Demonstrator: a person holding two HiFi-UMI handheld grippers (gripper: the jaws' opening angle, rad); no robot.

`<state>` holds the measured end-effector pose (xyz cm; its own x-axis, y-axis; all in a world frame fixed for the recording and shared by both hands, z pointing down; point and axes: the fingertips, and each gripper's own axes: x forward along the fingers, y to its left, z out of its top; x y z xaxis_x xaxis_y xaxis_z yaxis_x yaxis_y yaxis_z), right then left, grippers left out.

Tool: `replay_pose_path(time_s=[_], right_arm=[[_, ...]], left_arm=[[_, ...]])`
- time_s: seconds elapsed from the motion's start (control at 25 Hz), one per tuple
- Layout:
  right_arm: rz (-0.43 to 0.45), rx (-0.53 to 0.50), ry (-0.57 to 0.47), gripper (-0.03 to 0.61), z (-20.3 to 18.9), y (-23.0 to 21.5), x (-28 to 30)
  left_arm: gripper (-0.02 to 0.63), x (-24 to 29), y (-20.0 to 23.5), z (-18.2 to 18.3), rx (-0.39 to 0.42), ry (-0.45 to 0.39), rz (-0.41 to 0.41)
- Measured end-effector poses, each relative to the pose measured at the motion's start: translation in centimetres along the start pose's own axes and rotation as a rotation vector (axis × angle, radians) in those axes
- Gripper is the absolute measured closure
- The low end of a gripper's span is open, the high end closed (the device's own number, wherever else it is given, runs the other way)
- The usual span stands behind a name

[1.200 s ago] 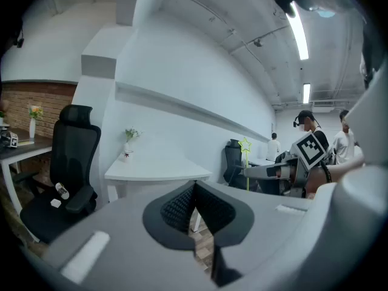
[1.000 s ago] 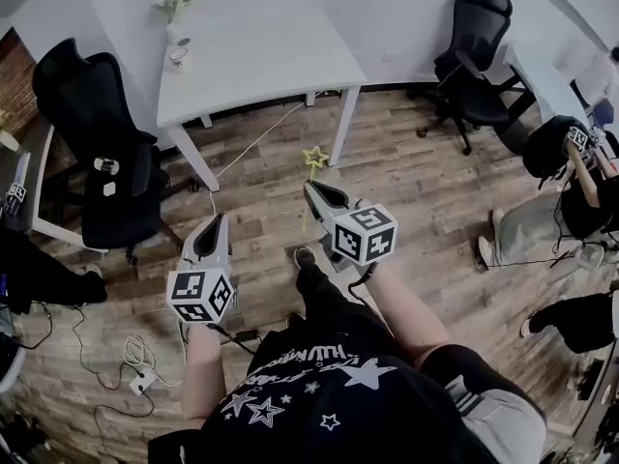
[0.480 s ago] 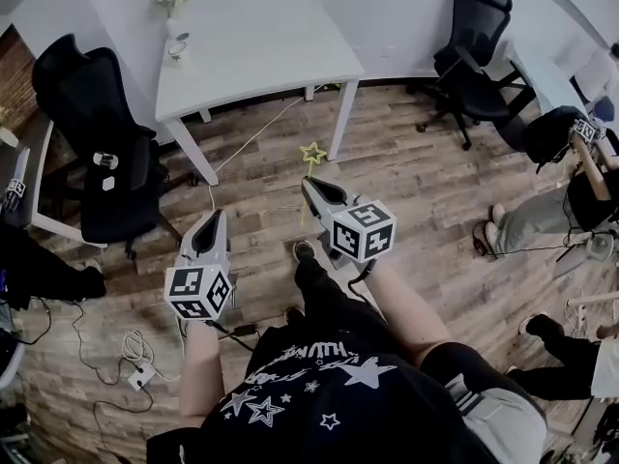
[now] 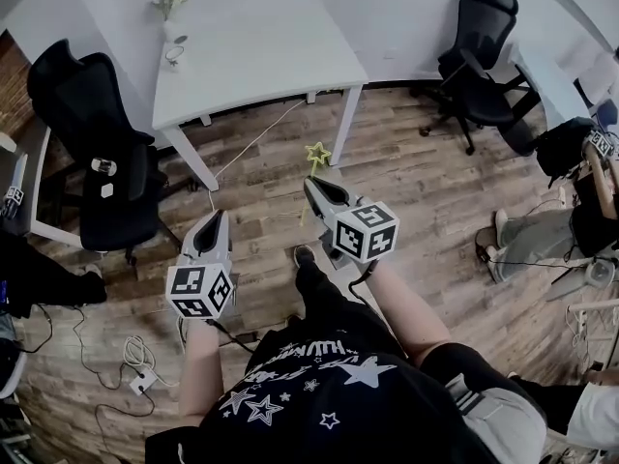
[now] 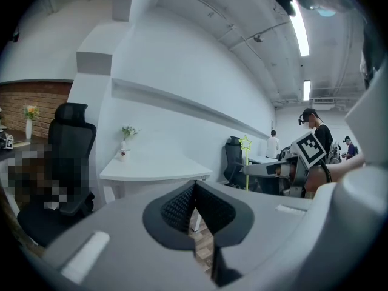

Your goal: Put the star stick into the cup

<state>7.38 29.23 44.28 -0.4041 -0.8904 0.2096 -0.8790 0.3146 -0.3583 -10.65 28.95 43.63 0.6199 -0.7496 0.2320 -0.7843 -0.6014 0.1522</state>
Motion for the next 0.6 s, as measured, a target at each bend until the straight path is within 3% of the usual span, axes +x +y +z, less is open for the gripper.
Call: replay_pose_path(time_s=[0.6], right_arm=[[0.074, 0.014, 0.064, 0.557, 5.9, -9.9, 15.7]], left_arm=[[0.611, 16.6, 7.0, 4.2, -0.016, 0.02, 0.062]])
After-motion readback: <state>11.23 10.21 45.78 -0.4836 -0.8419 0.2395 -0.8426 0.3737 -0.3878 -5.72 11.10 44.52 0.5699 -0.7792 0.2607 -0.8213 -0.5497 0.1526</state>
